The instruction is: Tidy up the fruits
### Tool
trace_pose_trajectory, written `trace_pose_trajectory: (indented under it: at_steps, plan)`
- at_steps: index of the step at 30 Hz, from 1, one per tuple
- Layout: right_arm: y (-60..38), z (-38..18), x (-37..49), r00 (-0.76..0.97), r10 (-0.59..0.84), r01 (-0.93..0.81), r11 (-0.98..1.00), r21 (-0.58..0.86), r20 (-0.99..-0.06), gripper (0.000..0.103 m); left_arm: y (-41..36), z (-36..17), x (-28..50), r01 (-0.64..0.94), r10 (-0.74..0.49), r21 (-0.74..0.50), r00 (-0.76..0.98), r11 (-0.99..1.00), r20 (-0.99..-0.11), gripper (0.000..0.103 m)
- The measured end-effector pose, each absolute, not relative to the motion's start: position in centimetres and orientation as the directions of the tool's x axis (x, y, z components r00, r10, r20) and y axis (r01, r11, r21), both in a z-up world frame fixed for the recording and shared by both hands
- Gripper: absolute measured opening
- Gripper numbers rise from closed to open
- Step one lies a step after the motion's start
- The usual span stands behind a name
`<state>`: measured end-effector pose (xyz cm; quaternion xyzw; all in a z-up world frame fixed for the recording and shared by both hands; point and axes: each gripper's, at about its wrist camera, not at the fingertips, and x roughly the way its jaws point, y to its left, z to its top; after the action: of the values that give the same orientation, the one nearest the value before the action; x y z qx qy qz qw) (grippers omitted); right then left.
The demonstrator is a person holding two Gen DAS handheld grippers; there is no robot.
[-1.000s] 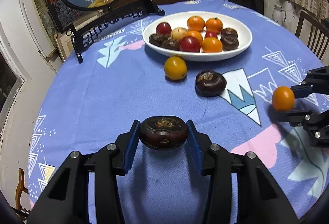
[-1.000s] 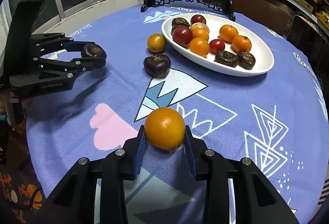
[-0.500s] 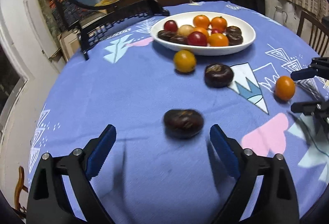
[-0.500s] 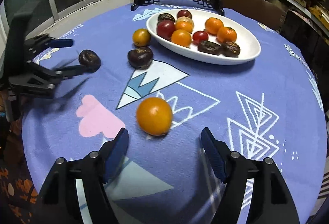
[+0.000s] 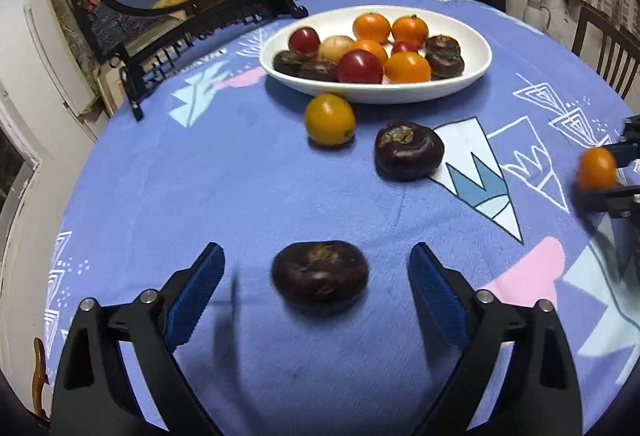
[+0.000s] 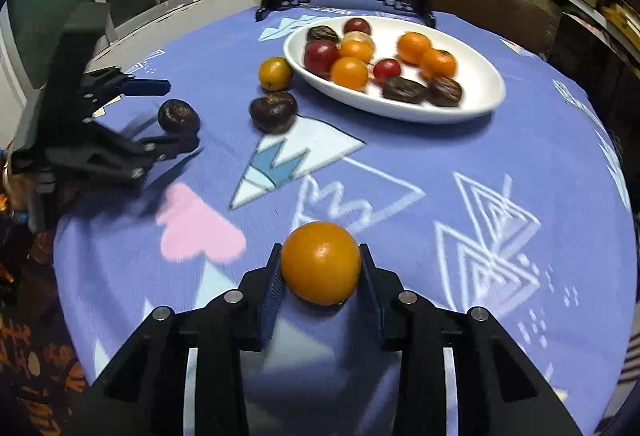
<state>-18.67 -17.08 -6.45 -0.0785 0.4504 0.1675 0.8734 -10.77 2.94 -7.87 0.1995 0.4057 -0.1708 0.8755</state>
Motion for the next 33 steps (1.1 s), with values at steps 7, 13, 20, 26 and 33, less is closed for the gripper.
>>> trace_pose_trajectory:
  at_steps: [7,13,20,26,33]
  plan:
    - [-16.6,-4.9,-18.6,0.575,0.263,-0.389,0.921,0.025,-0.775,0.036,3.1,-6.1,-11.1,0.463,-0.175,0.169,0.611,0.870,-0.772,0.044]
    - [-14.3,-4.4,-17.0,0.572,0.310,-0.439,0.898,0.037,-0.760,0.036,1.9,-3.0,-11.9,0.461,-0.180,0.217,0.673,0.861,-0.717,0.044]
    - [-14.8,-6.8,-14.9,0.554,0.238,-0.374,0.927,0.016,-0.798,0.037,1.9,-6.3,-10.5,0.448,-0.124,0.216,0.614,0.868,-0.779,0.044]
    - [-18.0,-6.6,-15.4,0.591,0.172,-0.261,0.965,0.015,-0.788,0.082,4.1,-5.8,-10.5,0.388,-0.097,0.241,0.676,0.890,-0.730,0.090]
    - [-18.8,-6.0,-17.6,0.635,0.153,-0.317,0.945,-0.075,-0.758,0.086,8.5,-4.2,-10.7,0.338,-0.096,0.203,0.691,0.919,-0.717,0.097]
